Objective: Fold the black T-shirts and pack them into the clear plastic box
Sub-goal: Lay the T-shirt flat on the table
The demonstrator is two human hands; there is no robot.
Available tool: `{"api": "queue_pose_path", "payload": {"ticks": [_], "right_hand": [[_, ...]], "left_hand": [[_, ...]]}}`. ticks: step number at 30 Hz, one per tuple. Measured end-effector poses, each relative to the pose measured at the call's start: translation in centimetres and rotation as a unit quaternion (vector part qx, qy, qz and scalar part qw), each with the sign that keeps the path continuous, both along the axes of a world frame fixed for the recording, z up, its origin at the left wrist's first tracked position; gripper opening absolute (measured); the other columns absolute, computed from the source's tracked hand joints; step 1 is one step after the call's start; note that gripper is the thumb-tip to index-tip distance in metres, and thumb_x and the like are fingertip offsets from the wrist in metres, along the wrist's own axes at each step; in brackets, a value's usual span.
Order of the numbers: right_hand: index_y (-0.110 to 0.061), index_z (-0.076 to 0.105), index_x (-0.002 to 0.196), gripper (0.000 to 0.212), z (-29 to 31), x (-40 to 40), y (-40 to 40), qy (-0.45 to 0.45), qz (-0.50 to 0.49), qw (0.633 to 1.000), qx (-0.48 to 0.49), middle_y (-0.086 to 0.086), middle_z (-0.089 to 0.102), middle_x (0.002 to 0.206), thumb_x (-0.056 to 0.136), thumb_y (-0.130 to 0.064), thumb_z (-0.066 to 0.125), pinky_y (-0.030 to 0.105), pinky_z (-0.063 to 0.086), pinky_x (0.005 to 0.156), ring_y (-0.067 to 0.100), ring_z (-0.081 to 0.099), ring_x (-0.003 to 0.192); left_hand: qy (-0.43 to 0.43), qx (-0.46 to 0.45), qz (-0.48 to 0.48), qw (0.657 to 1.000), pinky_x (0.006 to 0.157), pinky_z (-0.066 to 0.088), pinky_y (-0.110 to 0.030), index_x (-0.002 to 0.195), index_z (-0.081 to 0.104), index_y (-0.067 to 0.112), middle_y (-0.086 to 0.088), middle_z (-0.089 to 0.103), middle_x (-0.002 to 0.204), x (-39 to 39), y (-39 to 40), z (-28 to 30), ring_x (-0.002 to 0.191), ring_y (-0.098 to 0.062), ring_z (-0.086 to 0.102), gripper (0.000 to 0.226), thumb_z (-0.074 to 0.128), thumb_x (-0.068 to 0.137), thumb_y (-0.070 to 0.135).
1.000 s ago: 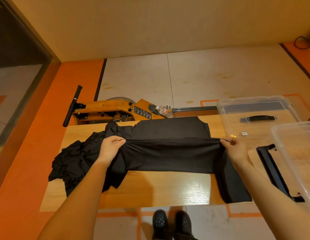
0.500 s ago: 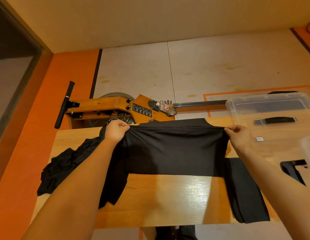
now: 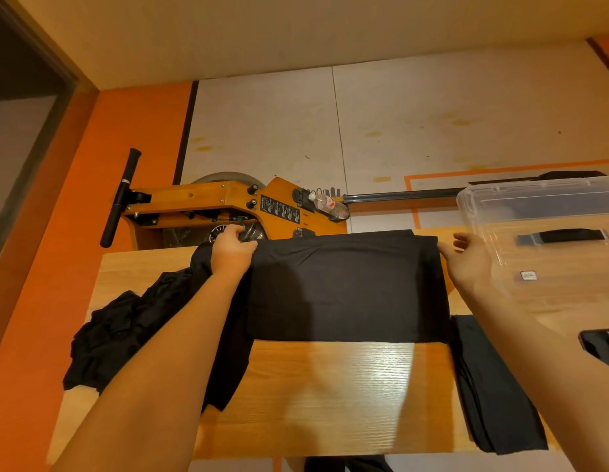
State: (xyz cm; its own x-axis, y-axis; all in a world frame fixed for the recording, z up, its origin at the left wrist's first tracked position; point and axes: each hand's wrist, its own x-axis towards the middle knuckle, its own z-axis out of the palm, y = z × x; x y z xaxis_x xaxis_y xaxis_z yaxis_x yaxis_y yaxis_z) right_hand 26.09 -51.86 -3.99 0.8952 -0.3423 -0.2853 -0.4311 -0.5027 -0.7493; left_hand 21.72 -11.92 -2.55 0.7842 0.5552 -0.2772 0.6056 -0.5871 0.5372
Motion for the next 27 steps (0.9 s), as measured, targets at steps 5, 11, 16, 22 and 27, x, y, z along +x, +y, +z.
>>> {"api": "queue_pose_path", "payload": {"ticks": [5,11,16,22,27], "right_hand": [[-0.003,0.054,0.129,0.041,-0.9,-4.7,-0.2,0.001,0.008,0.999,-0.041,0.014,0.062,0.118,0.095,-0.024,0.062,0.036,0.045,0.089,0.031,0.06,0.11],[-0.005,0.056,0.126,0.038,-1.2,-10.8,-0.4,0.012,0.063,0.992,-0.107,0.014,0.064,0.114,0.093,-0.02,0.064,0.042,0.049,0.089,0.03,0.062,0.104],[-0.005,0.06,0.121,0.033,-0.6,-13.2,-0.4,-0.016,0.075,0.985,-0.156,0.014,0.062,0.114,0.091,-0.017,0.067,0.041,0.05,0.088,0.03,0.061,0.104],[-0.005,0.06,0.118,0.031,-1.2,-15.0,-1.0,0.005,0.023,0.992,-0.127,0.011,0.064,0.108,0.092,-0.02,0.066,0.032,0.046,0.079,0.028,0.063,0.099],[-0.003,0.058,0.125,0.037,-1.8,-15.6,-1.3,0.048,0.001,0.993,-0.105,0.016,0.06,0.118,0.093,-0.021,0.065,0.039,0.049,0.086,0.032,0.062,0.104]], "left_hand": [[-0.083,-0.027,0.044,0.995,0.084,0.05,-0.035,0.125,0.056,0.013,-0.006,0.062,0.111,-5.5,-0.9,-1.1,0.094,-0.019,0.061,0.034,0.062,0.092,0.017],[-0.015,-0.005,-0.002,1.0,0.075,0.05,-0.031,0.123,0.057,0.015,-0.001,0.059,0.107,-11.9,-3.0,-2.3,0.08,-0.011,0.058,0.032,0.063,0.091,0.019],[0.009,0.019,-0.031,0.999,0.073,0.047,-0.024,0.125,0.055,0.017,0.0,0.055,0.114,-14.3,-4.9,-2.4,0.088,-0.009,0.056,0.037,0.066,0.09,0.019],[0.045,-0.001,0.038,0.998,0.087,0.052,-0.036,0.135,0.047,0.013,-0.007,0.052,0.13,-16.0,-5.5,-2.9,0.109,-0.022,0.058,0.049,0.066,0.09,0.019],[0.08,-0.019,0.056,0.995,0.086,0.048,-0.038,0.134,0.046,0.012,-0.008,0.056,0.128,-16.0,-5.5,-3.3,0.113,-0.026,0.056,0.045,0.063,0.092,0.018]]}}
